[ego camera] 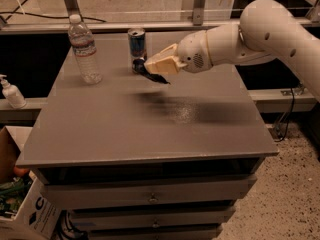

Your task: Move rxbar blueberry near water bottle

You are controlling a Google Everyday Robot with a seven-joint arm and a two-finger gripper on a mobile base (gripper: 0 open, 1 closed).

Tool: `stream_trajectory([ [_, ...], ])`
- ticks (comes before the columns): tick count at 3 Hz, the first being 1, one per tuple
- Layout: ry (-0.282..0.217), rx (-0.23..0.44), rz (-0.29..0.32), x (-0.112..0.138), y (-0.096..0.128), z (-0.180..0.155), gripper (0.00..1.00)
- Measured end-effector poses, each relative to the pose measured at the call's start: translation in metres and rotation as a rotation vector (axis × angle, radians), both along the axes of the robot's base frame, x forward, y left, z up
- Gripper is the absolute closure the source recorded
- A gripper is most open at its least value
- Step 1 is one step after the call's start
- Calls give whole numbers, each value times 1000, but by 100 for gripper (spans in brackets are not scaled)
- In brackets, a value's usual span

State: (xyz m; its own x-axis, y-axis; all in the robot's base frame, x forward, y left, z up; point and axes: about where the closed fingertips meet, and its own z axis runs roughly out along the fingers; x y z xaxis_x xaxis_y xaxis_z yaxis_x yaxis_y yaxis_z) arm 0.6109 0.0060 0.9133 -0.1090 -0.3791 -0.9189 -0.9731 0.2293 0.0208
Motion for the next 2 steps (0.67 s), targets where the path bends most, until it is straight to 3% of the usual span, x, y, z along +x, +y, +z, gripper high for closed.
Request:
stream_trajectory([
  [1,-15,33,48,7,39,-2,100],
  [2,-52,21,77,15,73,-3,100],
])
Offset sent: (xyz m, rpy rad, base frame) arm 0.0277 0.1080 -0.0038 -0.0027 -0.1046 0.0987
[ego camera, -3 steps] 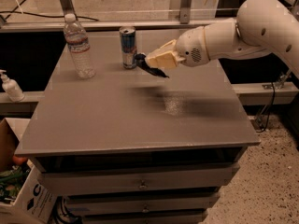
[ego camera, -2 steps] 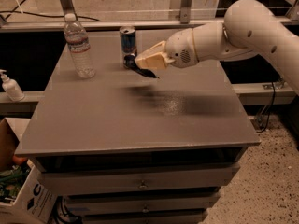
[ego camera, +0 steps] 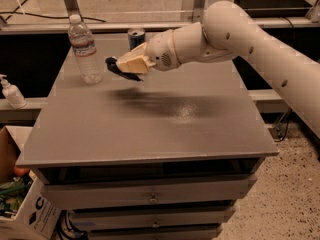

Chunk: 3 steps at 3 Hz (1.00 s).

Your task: Move rxbar blueberry near water bottle

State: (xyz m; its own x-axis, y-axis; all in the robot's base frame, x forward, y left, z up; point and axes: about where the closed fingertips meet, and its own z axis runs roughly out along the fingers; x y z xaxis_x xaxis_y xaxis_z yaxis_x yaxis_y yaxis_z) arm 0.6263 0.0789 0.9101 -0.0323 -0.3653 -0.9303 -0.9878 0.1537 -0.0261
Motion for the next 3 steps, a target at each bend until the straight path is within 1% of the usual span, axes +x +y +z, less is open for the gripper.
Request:
stream_trajectory([
  [1,-41,-46,-1,7,21,-7,100],
  [2,-72,-96,-8,12,35,-19,100],
  [3,-85,-124,-11,15,47,-32,100],
])
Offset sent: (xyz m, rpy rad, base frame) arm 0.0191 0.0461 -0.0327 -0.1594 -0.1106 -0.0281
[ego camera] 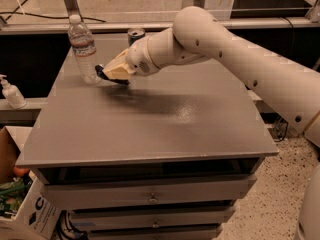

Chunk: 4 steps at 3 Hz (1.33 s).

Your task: Move rxbar blueberry near water bottle

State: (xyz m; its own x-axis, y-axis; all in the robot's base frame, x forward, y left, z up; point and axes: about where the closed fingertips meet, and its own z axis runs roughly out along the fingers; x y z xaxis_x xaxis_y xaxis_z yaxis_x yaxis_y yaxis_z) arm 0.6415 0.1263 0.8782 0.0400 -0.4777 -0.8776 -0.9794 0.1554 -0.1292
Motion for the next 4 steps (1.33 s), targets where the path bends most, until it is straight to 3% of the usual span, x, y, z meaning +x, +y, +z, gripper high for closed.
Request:
stream_trajectory([
  [1,-9,-32,-4,2,6,-12,100],
  [3,-18,-59,-14,-24,22,35,100],
  [4,-13,-61,-18,-17,16,16,82],
])
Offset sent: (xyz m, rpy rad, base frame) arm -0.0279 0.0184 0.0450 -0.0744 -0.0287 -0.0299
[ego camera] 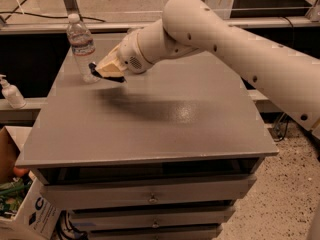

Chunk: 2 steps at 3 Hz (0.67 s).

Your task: Move rxbar blueberry near water bottle

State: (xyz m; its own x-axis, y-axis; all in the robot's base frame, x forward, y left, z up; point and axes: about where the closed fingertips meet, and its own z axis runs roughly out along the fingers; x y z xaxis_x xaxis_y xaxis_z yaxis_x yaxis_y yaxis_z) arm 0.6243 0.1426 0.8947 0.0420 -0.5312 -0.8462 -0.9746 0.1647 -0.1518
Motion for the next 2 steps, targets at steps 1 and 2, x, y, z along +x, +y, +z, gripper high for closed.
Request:
stream_trajectory([
  [1,5,-6,-2,7,-3,-19,59],
  [2,17,-11,-24,19,-11,-40,35],
])
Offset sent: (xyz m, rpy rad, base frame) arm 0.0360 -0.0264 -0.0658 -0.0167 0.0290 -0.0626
